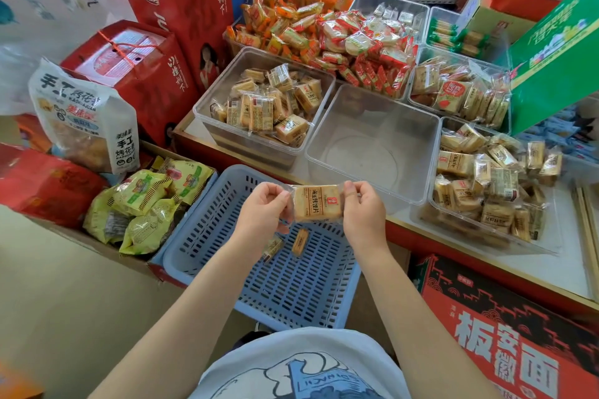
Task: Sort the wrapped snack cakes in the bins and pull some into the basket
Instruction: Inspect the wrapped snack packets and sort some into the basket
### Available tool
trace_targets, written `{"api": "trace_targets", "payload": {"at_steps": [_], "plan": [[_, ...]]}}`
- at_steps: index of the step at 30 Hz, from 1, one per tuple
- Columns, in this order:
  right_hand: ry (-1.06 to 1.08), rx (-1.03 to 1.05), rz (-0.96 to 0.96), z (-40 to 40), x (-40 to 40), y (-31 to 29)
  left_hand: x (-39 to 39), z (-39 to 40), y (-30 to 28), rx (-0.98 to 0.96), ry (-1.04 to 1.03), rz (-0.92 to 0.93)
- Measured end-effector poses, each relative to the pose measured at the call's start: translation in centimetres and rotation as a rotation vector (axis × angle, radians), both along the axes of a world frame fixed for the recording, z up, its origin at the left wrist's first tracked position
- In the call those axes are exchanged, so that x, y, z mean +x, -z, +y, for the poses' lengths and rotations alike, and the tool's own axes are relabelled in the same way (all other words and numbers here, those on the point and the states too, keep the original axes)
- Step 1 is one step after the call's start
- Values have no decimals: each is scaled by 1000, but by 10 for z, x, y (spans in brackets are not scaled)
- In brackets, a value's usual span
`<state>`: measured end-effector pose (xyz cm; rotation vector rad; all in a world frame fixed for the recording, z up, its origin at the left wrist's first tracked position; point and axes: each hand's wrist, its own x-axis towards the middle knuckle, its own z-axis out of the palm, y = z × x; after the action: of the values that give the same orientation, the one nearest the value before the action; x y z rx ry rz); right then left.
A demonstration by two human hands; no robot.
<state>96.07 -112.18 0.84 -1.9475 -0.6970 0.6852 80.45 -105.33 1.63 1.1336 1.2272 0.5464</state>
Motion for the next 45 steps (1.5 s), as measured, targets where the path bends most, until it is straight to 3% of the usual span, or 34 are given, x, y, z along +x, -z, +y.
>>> {"api": "trace_targets", "payload": {"at_steps": [5,7,10,15,18,21,23,25,28,31,34,37,45], "plan": [[-41,18,-127,0,-3,-3,12,-7,2,490,7,251],[-47,43,-141,1,-1,-6,14,-6,1,580,2,264],[-24,78,-10,4,5,-11,16,-5,-1,470,-45,119],[79,158,470,10,4,-23,17,3,6,231,-89,-25],[69,173,502,13,7,-24,17,6,8,171,-51,1],[49,110,434,15,14,-24,14,14,7,261,0,181],[43,52,396,19,18,-23,11,19,3,440,115,202],[36,10,419,23,22,-24,14,21,-4,592,367,166],[20,37,602,30,25,-29,22,23,1,768,595,247],[-38,60,753,38,29,-32,26,32,1,585,415,152],[-39,35,755,46,35,-32,27,41,-9,244,250,8],[-11,45,715,56,40,-30,28,54,-18,21,104,-155],[-257,9,675,106,36,-30,36,103,-16,-50,88,-200]]}}
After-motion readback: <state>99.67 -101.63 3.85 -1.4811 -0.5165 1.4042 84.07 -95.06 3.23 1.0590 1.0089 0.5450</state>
